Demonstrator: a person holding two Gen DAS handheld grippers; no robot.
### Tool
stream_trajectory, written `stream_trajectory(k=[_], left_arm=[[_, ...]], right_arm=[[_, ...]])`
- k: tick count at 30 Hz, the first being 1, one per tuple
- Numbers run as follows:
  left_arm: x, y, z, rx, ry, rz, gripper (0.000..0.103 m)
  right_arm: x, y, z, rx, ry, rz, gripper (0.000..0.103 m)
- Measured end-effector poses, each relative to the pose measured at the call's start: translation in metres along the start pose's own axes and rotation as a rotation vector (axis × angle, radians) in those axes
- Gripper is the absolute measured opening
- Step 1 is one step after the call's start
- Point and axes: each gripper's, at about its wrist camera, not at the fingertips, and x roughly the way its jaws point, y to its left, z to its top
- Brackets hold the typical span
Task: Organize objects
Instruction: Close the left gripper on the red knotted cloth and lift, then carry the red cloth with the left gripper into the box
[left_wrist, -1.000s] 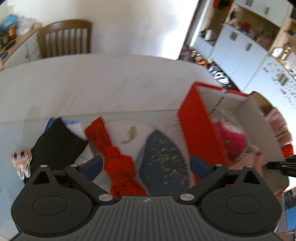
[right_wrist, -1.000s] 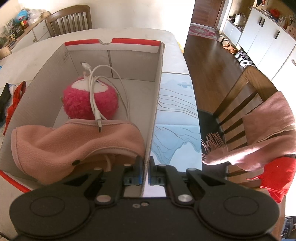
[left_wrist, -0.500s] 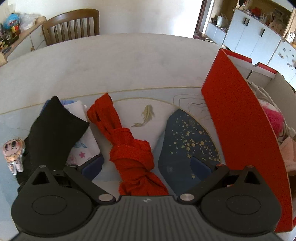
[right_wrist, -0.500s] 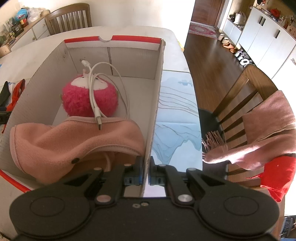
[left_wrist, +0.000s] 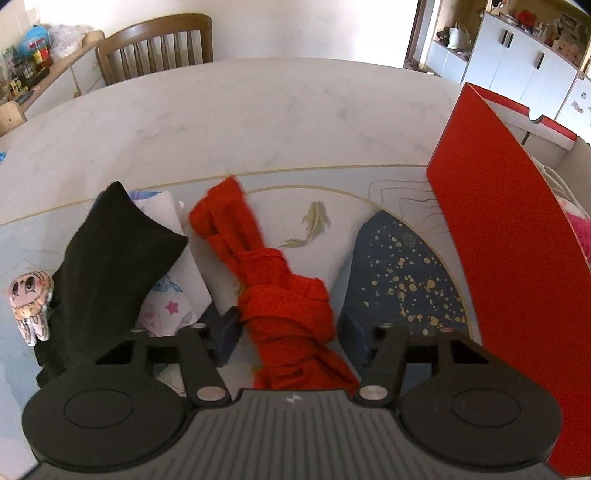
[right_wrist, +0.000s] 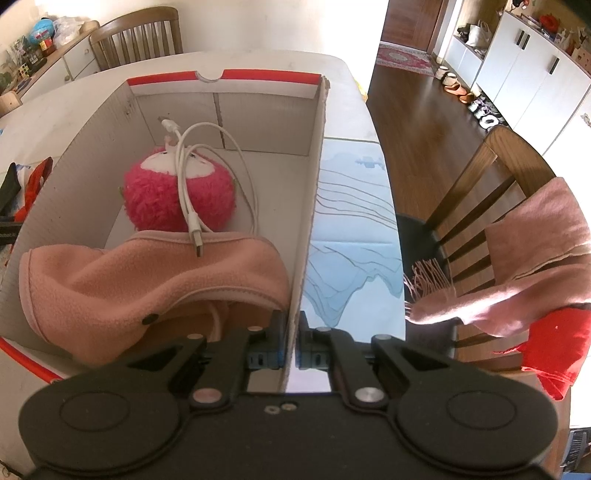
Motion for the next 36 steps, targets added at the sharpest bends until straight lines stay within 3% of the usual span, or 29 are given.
stream_trajectory(k=[6, 16, 27, 36], left_arm=[[-0.008, 0.001, -0.004, 0.021, -0.018, 0.001, 0.037], [-0.051, 0.003, -0.004, 0.024, -0.079, -0.069, 0.035], [-0.123, -0.034, 0.014, 0.094, -0.154, -0.259, 0.035], [-0.14, -0.098, 0.04, 0.174, -0.171, -0.404, 0.035]], right_arm=[[0.001, 0.001, 0.0, 0.002, -0.001, 0.001, 0.004], [0.001, 0.002, 0.001, -0.002, 0.0, -0.004, 0.004], [0.001, 0.002, 0.002, 0.001, -0.002, -0.004, 0.004], [-0.001, 0.001, 0.002, 0.005, -0.005, 0.003, 0.005]])
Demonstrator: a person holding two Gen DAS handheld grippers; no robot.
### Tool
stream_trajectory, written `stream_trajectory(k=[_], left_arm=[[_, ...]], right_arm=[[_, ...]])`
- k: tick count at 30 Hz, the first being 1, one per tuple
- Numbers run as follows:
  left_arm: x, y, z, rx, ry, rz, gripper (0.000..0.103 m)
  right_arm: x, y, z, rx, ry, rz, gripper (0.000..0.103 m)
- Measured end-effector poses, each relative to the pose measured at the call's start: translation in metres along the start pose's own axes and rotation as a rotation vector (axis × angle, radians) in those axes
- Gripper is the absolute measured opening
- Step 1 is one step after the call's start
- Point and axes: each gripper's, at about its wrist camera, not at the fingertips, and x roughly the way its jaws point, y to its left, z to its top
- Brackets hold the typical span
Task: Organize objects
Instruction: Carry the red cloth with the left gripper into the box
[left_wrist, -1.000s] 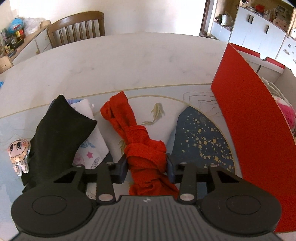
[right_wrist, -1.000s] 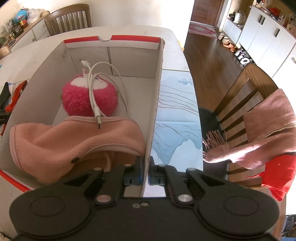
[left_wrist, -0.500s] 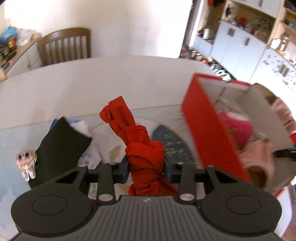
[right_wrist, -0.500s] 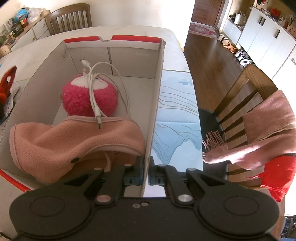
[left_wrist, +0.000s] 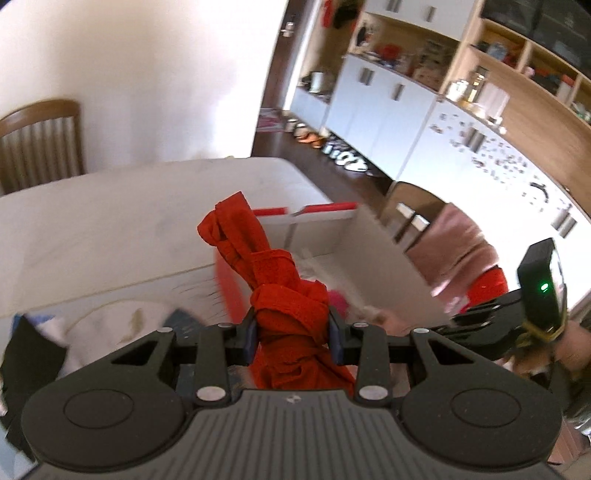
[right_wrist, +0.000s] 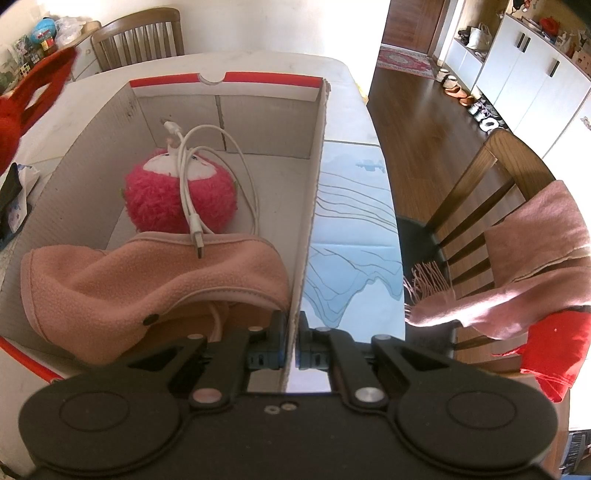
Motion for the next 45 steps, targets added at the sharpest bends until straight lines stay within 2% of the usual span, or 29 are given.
stream_trajectory(k=[8, 15, 20, 24, 45], left_arm=[[0.034, -0.051, 0.027, 0.098, -0.001, -0.065, 0.035], [0.071, -0.077, 0.042, 0.119, 0.038, -0.115, 0.035], [0.103, -0.084, 0.045, 0.091, 0.104, -0.136, 0.035], [0.126, -0.088, 0.044, 0.094, 0.138, -0.112, 0.035], [0.199, -0.086, 0.036, 0.086, 0.314, -0.039, 0.036]], right_arm=[[0.0, -0.003, -0.001, 0.01, -0.003, 0.014, 0.005], [0.0, -0.005, -0.001, 0.015, -0.005, 0.024, 0.005], [-0.001, -0.005, -0.002, 0.017, -0.005, 0.03, 0.005], [-0.001, -0.006, -0.002, 0.019, -0.006, 0.035, 0.005], [0.0, -0.011, -0.002, 0.018, -0.003, 0.064, 0.006]])
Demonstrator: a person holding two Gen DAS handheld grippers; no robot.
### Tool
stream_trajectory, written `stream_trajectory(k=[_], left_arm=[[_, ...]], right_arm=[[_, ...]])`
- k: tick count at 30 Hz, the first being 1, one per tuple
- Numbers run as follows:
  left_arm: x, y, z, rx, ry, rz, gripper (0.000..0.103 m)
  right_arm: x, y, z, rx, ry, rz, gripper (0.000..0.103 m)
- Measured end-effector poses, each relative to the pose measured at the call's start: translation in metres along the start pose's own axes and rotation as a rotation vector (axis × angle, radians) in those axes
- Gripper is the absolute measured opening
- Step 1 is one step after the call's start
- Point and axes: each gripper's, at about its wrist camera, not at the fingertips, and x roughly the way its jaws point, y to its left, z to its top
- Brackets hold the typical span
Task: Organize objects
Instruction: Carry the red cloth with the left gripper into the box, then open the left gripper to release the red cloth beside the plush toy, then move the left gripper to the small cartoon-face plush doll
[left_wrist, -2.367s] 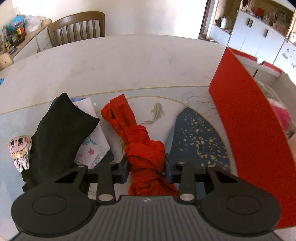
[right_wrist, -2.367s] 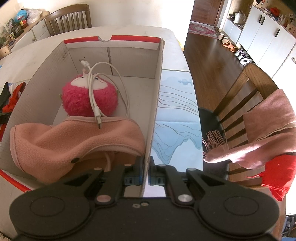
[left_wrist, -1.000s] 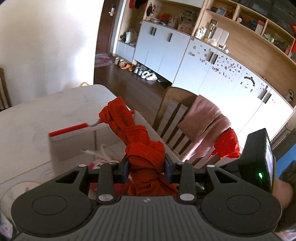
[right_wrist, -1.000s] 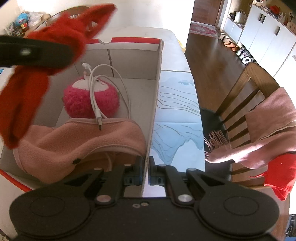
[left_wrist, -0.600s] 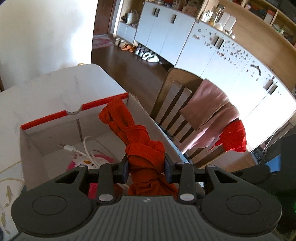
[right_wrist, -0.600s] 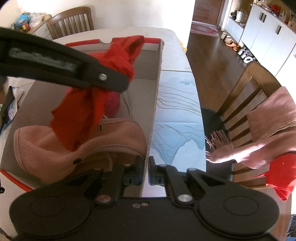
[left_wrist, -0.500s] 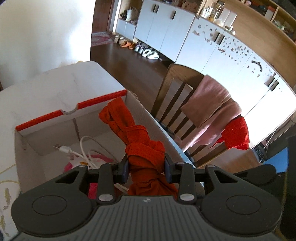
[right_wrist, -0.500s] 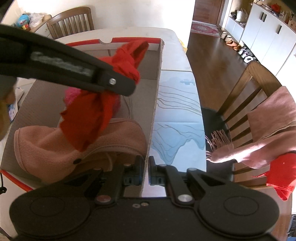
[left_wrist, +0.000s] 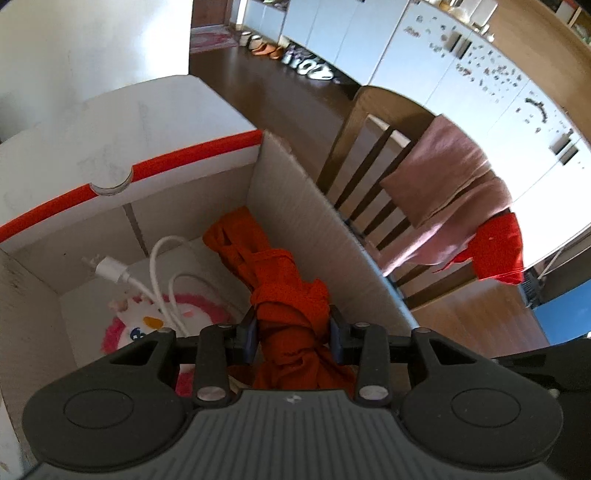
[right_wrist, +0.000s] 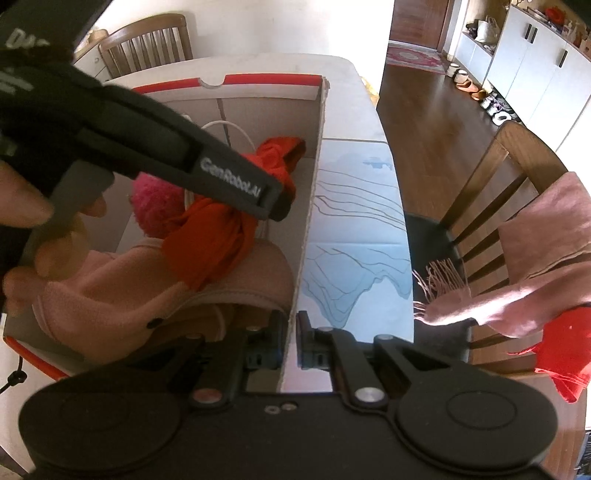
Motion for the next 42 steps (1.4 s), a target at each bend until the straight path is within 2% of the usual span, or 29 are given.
stream_trajectory(k=[4, 8, 9, 19, 26, 34, 37, 42], left_arm=[[0.007, 0.001, -0.002, -0.003, 0.018, 0.012, 0.041], [0.007, 0.003, -0.002, -0.025, 0.01, 0.0, 0.065], [0.006, 0.003, -0.002, -0.036, 0.004, -0.004, 0.068], [-0.015, 0.013, -0.006, -0.125, -0.058, -0.034, 0.068], [-0.057, 0.014, -0.018, -0.151, -0.148, -0.023, 0.068], [-0.113, 0.021, -0.038, -0.193, -0.258, 0.038, 0.069], [-0.13, 0.026, -0.049, -0.187, -0.286, 0.069, 0.078], [-0.151, 0.044, -0.073, -0.204, -0.311, 0.122, 0.081]], right_arm=[[0.001, -0.001, 0.001, -0.005, 0.002, 0.005, 0.006], [0.001, -0.003, 0.001, -0.01, 0.004, 0.011, 0.007], [0.002, -0.003, 0.001, -0.01, 0.004, 0.014, 0.007], [0.002, -0.007, 0.0, -0.012, 0.0, 0.033, 0.007], [0.003, -0.008, 0.001, -0.022, 0.001, 0.038, 0.008], [0.003, -0.008, 0.002, -0.019, 0.009, 0.04, 0.008], [0.004, -0.007, 0.003, -0.018, 0.013, 0.037, 0.008], [0.004, -0.006, 0.004, -0.013, 0.018, 0.029, 0.008]])
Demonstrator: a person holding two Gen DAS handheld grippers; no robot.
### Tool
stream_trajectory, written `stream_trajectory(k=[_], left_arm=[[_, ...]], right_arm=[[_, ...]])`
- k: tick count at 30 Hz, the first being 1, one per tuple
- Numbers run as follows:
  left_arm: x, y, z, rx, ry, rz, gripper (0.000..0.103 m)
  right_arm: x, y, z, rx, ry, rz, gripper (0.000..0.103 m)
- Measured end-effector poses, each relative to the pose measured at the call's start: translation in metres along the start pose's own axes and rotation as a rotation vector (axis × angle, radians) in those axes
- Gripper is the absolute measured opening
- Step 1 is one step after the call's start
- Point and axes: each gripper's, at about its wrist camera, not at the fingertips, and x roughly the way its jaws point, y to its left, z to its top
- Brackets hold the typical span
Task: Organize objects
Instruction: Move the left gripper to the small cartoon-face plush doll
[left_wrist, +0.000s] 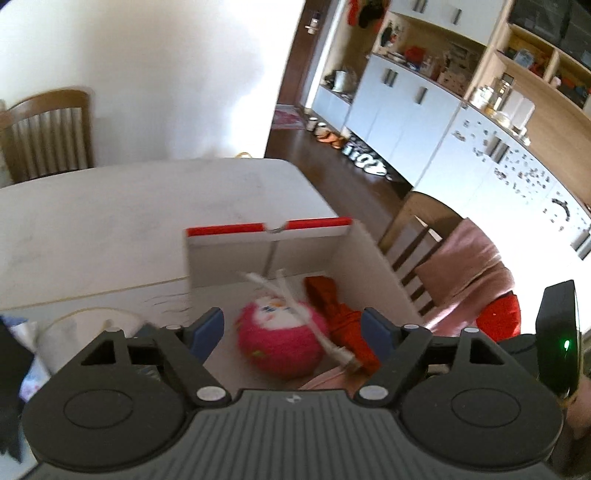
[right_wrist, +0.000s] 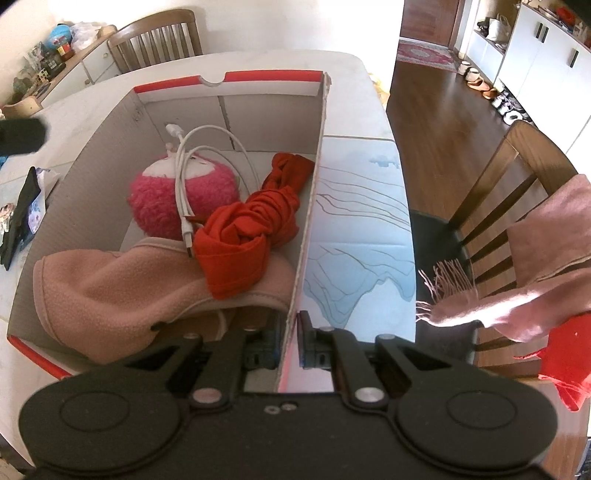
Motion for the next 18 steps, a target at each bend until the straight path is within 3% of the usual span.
stream_trajectory(k=[8, 11, 15, 18], left_arm=[[-0.036, 0.056, -0.027, -0.065, -0.054, 0.097, 0.088], [-0.048, 0.083, -0.039, -0.128, -0.062, 0.094, 0.089], [-0.06, 0.114, -0.055, -0.183, -0.08, 0.138, 0.101], [-0.066, 0.135, -0.063, -0.223, -0.086, 0.16, 0.101]], right_arm=[[-0.001, 0.004, 0.0, 0.0, 0.003, -0.027, 0.008], [-0.002, 0.006, -0.001, -0.004, 0.004, -0.035, 0.008], [-0.003, 0.008, -0.001, -0.007, 0.008, -0.045, 0.008], [-0.004, 0.009, -0.002, -0.011, 0.008, -0.049, 0.008]])
